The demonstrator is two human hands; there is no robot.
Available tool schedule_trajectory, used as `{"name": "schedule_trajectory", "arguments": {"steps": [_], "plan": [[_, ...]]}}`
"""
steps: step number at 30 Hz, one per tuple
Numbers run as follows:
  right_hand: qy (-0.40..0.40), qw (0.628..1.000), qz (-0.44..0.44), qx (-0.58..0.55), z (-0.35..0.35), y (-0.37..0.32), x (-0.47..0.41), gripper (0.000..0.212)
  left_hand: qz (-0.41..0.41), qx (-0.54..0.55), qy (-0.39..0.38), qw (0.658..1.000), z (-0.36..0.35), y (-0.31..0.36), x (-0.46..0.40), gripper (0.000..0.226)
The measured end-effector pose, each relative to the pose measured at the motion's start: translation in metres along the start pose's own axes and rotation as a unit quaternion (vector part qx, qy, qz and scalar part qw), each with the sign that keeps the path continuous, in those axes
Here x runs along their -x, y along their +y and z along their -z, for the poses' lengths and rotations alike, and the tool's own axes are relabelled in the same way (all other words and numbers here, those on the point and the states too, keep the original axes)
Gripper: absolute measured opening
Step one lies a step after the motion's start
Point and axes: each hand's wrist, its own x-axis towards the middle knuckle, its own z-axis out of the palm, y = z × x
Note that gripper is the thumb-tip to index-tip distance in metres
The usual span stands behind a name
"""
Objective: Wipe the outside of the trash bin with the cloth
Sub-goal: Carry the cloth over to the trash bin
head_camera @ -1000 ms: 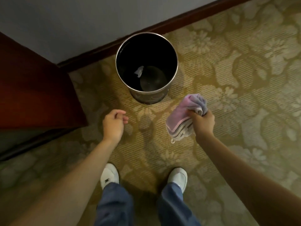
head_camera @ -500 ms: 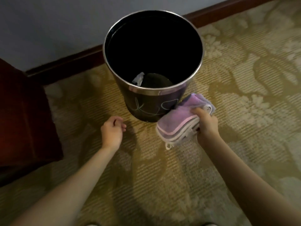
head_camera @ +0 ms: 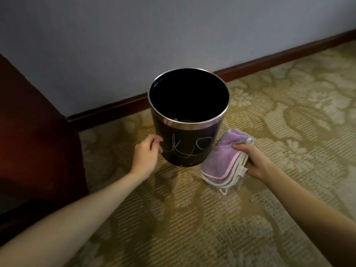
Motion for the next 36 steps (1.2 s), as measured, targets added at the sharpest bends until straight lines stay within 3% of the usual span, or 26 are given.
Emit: {"name": "schedule_trajectory", "arguments": {"steps": [2, 4, 5, 7, 12, 15, 19, 27, 36], "plan": [[-0.014, 1.0, 0.019, 0.01, -0.002, -0.008, 0.003, 0.04, -0.18, -0.113, -0.016, 0.977, 0.005, 0.021, 0.0, 0.019], [-0.023, 0.999, 0.033, 0.005, -0.002, -0.012, 0.005, 0.042, -0.37, -0.196, -0.016, 0.908, 0.009, 0.043, -0.006, 0.019], [-0.026, 0.999, 0.037, -0.001, -0.001, -0.012, 0.008, 0.043, -0.431, -0.223, -0.013, 0.874, 0.009, 0.055, -0.01, 0.019], [-0.021, 0.999, 0.042, -0.012, 0.0, -0.012, 0.013, 0.047, -0.476, -0.279, -0.006, 0.834, 0.008, 0.075, -0.018, 0.021], [0.024, 0.998, 0.05, -0.034, 0.003, 0.001, 0.02, 0.044, -0.404, -0.406, -0.11, 0.812, -0.005, 0.093, -0.032, 0.028], [0.029, 0.997, 0.055, -0.037, 0.006, 0.008, 0.02, 0.044, -0.379, -0.392, -0.133, 0.828, -0.008, 0.095, -0.035, 0.007], [0.014, 0.997, 0.059, -0.048, 0.009, 0.013, 0.017, 0.037, -0.351, -0.363, -0.098, 0.857, -0.011, 0.097, -0.032, 0.031], [0.038, 0.991, 0.104, -0.072, 0.008, 0.018, 0.014, 0.033, -0.265, -0.35, -0.046, 0.897, -0.017, 0.127, -0.059, 0.028], [0.113, 0.96, 0.236, 0.098, 0.005, -0.017, 0.011, 0.02, -0.136, -0.299, 0.013, 0.944, 0.0, 0.162, -0.092, 0.029]]}}
